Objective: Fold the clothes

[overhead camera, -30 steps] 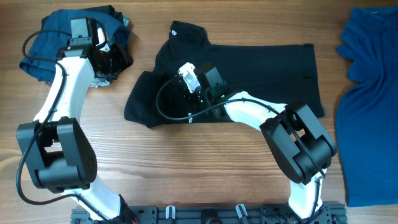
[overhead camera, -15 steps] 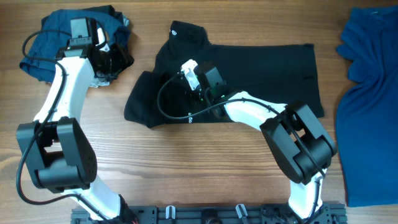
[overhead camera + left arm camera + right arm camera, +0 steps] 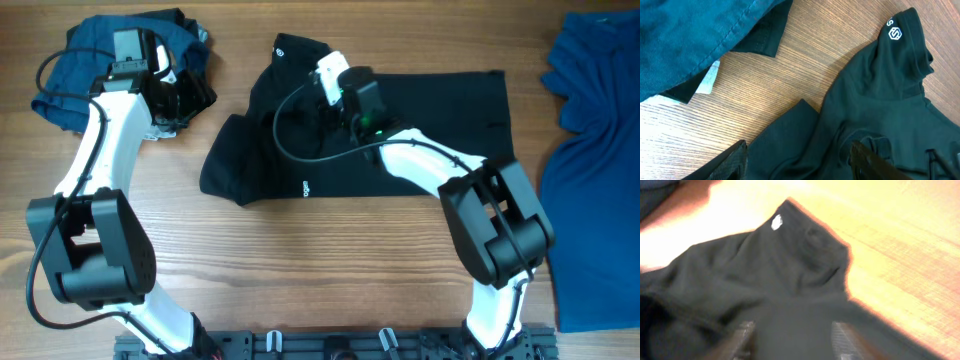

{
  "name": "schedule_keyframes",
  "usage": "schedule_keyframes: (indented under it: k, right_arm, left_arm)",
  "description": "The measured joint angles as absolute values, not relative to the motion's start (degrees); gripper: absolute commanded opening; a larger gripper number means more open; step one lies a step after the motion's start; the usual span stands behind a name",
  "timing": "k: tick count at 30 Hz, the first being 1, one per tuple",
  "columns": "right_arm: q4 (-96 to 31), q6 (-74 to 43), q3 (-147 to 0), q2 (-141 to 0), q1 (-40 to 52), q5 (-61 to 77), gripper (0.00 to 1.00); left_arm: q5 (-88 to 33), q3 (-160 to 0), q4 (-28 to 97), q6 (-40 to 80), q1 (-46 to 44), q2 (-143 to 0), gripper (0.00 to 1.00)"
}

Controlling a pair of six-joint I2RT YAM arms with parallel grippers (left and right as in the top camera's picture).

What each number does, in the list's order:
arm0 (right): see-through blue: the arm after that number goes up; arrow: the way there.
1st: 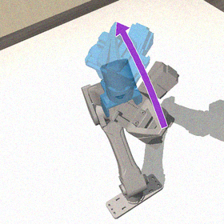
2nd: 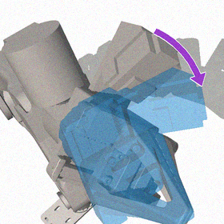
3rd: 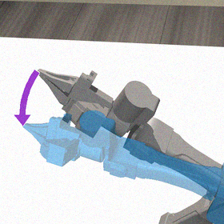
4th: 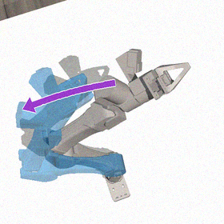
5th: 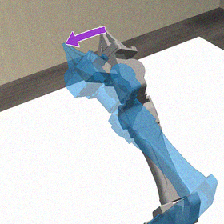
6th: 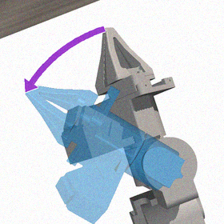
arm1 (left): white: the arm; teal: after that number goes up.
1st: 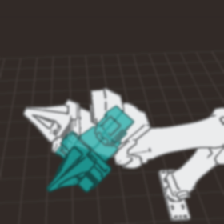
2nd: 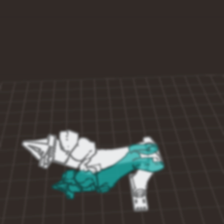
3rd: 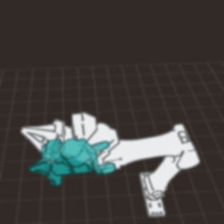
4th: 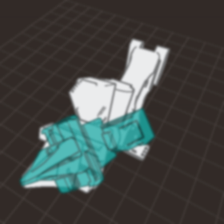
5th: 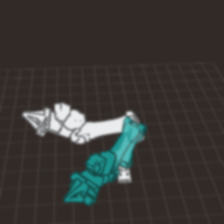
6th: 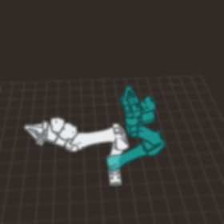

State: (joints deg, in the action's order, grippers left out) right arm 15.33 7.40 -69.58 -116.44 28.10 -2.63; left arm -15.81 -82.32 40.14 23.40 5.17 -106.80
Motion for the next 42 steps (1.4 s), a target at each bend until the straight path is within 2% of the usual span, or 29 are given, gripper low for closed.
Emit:
schedule_keyframes:
  k: [3,7,8,9,10,11,12,17,20,31,37,38,41,42]
  right_arm:
    - [13.96,8.43,-69.89,-115.48,27.07,-1.39,0.48]
    - [-0.30,9.41,-70.91,-111.22,28.01,5.37,0.13]
    - [-4.08,9.80,-71.05,-109.45,28.73,7.09,0.08]
    - [-7.40,10.04,-71.29,-108.38,29.32,8.34,0.08]
    - [-9.19,10.20,-71.44,-107.83,29.78,9.08,0.15]
    - [-12.88,10.28,-71.55,-107.37,30.65,10.37,0.34]
    - [-14.44,10.41,-71.53,-107.37,31.09,10.79,0.39]
    - [-14.50,10.66,-71.53,-109.19,31.31,11.57,0.55]
    - [-11.51,10.44,-71.53,-112.14,31.31,11.60,0.61]
    - [-8.54,8.47,-71.50,-113.80,31.31,11.57,0.61]
    - [-6.96,1.72,-71.53,-114.96,31.31,9.34,0.63]
    - [-6.68,0.80,-71.53,-115.55,31.31,8.95,0.58]
    - [-5.76,-1.87,-71.50,-117.47,31.31,8.43,0.29]
    - [-5.50,-2.22,-71.53,-117.49,31.31,8.32,0.24]
  left_arm:
    - [-15.81,-82.30,40.14,23.40,5.17,-106.80,0.68]
    - [-15.86,-82.30,40.32,23.38,5.17,-106.80,0.72]
    - [-15.94,-82.32,40.29,23.38,5.17,-106.80,0.72]
    - [-16.01,-82.30,40.34,23.38,5.17,-106.80,0.72]
    - [-15.99,-82.30,40.32,23.38,5.17,-106.80,0.72]
    - [-15.99,-82.30,40.32,23.38,5.17,-106.80,0.72]
    - [-15.99,-82.30,40.34,23.38,5.17,-106.80,0.72]
    - [-15.99,-82.30,40.34,23.38,5.17,-106.80,0.72]
    - [-15.99,-82.30,40.40,23.38,5.17,-106.80,0.72]
    - [-15.99,-82.30,40.77,23.38,5.17,-106.80,0.72]
    - [-15.99,-82.30,40.77,23.38,5.17,-106.80,0.72]
    - [-15.99,-82.30,40.77,23.38,5.17,-106.80,0.72]
    - [-15.99,-82.30,40.77,23.38,5.17,-106.80,0.72]
    - [-15.99,-82.30,40.80,23.38,5.17,-106.80,0.72]
